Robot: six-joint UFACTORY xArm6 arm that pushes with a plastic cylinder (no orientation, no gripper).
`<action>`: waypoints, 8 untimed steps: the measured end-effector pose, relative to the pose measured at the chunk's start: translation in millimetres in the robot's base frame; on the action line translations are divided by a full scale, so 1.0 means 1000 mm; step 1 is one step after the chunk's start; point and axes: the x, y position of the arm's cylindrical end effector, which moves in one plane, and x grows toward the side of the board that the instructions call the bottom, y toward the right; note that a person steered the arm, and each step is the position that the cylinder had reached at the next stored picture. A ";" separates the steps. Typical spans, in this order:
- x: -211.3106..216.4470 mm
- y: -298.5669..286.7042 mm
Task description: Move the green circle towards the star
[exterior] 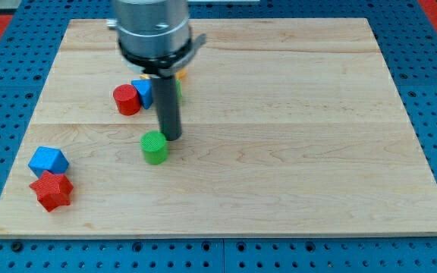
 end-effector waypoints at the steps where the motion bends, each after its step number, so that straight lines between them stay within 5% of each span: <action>1: 0.008 -0.029; 3: 0.045 -0.057; 6: 0.075 0.025; 8: 0.104 0.005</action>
